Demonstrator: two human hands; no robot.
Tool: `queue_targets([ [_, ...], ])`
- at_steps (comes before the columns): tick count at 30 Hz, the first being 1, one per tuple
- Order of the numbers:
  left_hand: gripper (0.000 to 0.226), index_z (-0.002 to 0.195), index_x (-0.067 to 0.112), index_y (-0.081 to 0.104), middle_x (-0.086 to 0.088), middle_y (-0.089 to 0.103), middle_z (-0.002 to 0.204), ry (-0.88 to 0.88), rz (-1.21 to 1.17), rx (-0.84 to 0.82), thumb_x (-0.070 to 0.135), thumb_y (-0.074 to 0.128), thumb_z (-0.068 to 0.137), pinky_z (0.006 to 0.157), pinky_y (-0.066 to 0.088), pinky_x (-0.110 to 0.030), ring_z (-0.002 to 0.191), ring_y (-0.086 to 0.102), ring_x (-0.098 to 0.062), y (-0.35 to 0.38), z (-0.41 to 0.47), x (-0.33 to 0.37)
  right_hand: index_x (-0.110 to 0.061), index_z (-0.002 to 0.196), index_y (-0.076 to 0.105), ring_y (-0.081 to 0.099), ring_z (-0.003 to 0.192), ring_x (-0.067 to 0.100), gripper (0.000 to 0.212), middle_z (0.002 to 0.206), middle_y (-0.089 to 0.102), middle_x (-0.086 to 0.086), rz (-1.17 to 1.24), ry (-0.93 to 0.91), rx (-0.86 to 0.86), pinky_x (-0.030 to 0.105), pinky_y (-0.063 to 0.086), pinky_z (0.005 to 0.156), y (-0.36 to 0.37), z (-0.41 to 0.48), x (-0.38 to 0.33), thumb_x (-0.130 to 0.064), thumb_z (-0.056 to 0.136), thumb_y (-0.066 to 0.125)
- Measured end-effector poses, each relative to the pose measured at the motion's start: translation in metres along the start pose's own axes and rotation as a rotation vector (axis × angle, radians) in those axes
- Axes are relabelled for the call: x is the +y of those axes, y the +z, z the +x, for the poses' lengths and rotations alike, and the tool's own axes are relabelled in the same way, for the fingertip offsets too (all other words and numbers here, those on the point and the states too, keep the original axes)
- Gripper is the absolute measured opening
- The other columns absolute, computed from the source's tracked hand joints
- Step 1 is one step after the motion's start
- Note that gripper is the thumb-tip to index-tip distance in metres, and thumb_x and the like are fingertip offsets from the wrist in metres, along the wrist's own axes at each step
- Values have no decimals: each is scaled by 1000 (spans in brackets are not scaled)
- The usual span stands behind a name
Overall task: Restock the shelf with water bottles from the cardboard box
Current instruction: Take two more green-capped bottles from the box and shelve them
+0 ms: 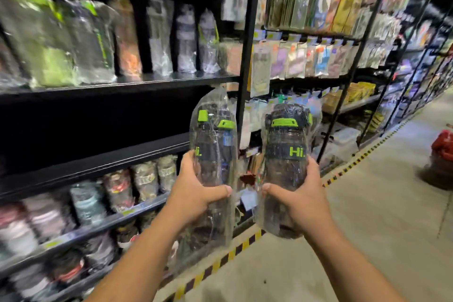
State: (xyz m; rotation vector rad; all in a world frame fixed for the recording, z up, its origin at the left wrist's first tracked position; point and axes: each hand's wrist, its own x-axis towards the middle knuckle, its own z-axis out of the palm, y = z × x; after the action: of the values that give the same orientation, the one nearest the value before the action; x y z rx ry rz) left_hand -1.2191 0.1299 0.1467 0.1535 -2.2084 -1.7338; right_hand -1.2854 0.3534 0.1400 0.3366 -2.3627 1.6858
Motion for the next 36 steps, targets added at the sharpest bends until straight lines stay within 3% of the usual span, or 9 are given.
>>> queue_targets([
  [3,118,159,20,8,8,21,160,17,19,55,18,89,73,105,23,-20,135,18,2,-46,15,-2,-31,152,29,56,119,11,110,134,54,-10,39,-26,-53,19,46,90,38,12,-24,-26,65,95],
  [8,117,156,19,17,5,33,156,51,16,132,18,94,67,107,29,-20,143,31,-8,-92,44,0,-34,154,21,53,111,-1,113,128,47,-26,91,-88,-133,28,42,103,77,48,-50,-27,68,93],
  [11,124,151,22,25,6,45,148,58,58,178,39,95,50,113,37,-32,138,44,-15,-103,64,3,-37,149,23,52,98,-12,106,122,46,-30,122,-120,-169,14,41,89,95,79,-58,-26,69,92],
  [15,138,155,30,19,4,37,155,71,94,244,57,89,39,115,38,-48,143,38,-18,-114,100,14,-29,156,20,50,119,9,114,134,47,-16,184,-191,-230,23,38,93,126,138,-61,-31,67,92],
  [19,136,151,33,24,1,44,150,63,177,350,60,92,36,114,40,-47,139,45,-17,-121,149,21,-28,156,20,47,126,8,116,139,47,-17,269,-270,-296,33,40,106,158,199,-68,-32,66,93],
  [21,139,151,31,25,3,43,151,72,199,411,62,93,34,115,38,-46,139,43,-16,-121,175,29,-28,157,17,42,123,-1,115,139,44,-22,290,-317,-340,26,36,104,169,228,-72,-29,69,92],
  [26,128,154,25,21,6,32,156,126,187,511,44,93,49,117,32,-42,144,32,-15,-113,241,57,-26,160,5,25,146,10,119,162,23,-5,245,-436,-428,22,22,110,189,300,-89,-32,75,88],
  [31,114,156,24,12,13,25,138,176,194,575,20,89,73,101,24,-24,128,17,4,-123,291,64,-27,160,0,14,133,-7,119,166,11,-9,283,-529,-508,20,17,110,215,352,-111,-33,78,86],
  [36,118,159,22,5,0,17,165,168,264,604,21,88,75,101,26,-23,126,19,2,-146,325,74,-25,160,-3,15,142,-1,118,167,6,-8,318,-555,-532,21,15,111,253,381,-128,-29,81,84],
])
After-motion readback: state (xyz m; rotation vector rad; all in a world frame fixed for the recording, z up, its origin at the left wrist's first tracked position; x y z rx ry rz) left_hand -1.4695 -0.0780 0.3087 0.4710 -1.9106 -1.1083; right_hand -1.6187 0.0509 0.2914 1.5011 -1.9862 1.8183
